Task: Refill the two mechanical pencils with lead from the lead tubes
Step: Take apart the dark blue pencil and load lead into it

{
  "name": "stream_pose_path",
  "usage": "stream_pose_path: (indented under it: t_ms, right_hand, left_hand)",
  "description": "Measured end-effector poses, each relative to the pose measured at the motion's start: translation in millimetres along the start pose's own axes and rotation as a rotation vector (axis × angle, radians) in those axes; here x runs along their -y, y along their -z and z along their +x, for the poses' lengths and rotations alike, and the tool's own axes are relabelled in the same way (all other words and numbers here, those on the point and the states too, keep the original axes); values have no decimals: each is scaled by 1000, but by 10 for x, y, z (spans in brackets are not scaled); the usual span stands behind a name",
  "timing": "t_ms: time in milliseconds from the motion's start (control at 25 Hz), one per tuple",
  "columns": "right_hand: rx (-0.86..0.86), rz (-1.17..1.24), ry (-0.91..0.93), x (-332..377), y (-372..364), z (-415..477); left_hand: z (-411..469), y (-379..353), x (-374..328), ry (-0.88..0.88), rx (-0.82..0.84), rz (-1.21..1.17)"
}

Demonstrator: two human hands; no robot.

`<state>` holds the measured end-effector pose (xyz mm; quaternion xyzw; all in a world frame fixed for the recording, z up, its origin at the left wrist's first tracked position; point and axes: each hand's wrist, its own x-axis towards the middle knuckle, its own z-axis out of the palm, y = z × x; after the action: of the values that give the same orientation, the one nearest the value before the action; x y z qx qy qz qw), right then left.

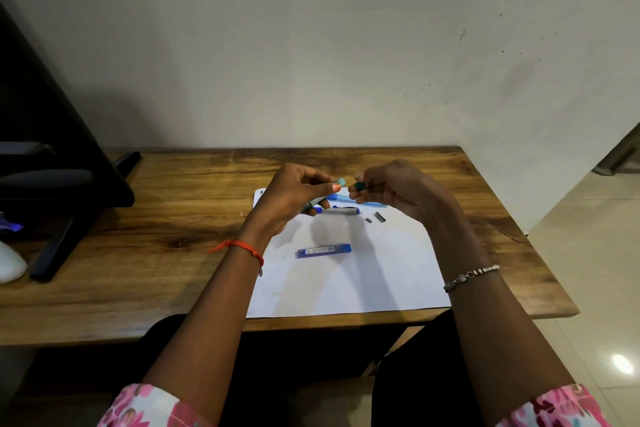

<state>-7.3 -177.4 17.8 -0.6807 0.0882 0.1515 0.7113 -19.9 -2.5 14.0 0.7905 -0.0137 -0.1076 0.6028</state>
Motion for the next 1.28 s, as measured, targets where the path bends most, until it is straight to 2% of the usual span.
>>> stream_pose_path:
  t_ms: [80,240,400,840,1120,1280]
  right_hand:
    - [72,48,-67,0,-24,5]
    - [158,34,-28,-12,-26,16]
    - [142,46,-57,-47,-32,26]
    - [101,301,-219,-70,-89,44]
    - [39,272,-218,-65,-106,39]
    - [0,167,-97,-44,-74,1]
  left_hand:
    - [4,4,11,-26,-21,12]
    - [32,34,23,-69,-83,56]
    - [53,17,17,-86,-104,105]
    - [25,18,-14,-252,-131,94]
    - [27,0,-11,-263,-121,116]
    - [59,16,21,-176,-79,27]
